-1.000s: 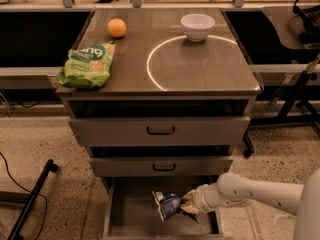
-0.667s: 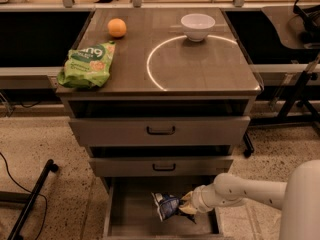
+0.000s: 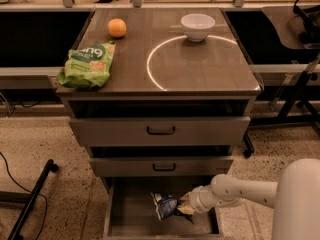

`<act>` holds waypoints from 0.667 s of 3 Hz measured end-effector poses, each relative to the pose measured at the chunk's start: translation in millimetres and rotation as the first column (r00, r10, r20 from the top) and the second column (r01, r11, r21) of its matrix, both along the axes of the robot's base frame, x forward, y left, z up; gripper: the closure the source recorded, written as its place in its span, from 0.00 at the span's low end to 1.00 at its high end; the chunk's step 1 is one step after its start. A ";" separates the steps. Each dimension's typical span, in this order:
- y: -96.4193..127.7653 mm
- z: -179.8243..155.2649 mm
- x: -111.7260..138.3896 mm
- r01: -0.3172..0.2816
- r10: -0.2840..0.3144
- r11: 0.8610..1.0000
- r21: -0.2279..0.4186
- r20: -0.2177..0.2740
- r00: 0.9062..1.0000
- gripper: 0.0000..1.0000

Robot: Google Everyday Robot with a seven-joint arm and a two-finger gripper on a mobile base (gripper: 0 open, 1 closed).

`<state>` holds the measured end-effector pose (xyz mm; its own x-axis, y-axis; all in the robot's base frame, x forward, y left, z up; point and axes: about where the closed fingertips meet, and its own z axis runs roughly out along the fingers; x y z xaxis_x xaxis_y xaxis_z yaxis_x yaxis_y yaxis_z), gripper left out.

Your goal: Place blue chip bag into bottom drawer

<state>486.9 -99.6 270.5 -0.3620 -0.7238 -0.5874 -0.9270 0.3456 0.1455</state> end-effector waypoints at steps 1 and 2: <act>2.2 -3.8 1.2 0.001 -0.001 1.000 0.008 0.000 1.000 0.28; -2.0 4.4 -3.1 -0.014 0.013 1.000 0.017 0.007 1.000 0.04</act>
Offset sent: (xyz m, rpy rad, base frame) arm -0.0079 -0.0126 0.0209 0.0261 -0.0238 0.0335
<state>483.8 -101.6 274.9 -0.3484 -0.7187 -0.6018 -0.9325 0.3307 0.1450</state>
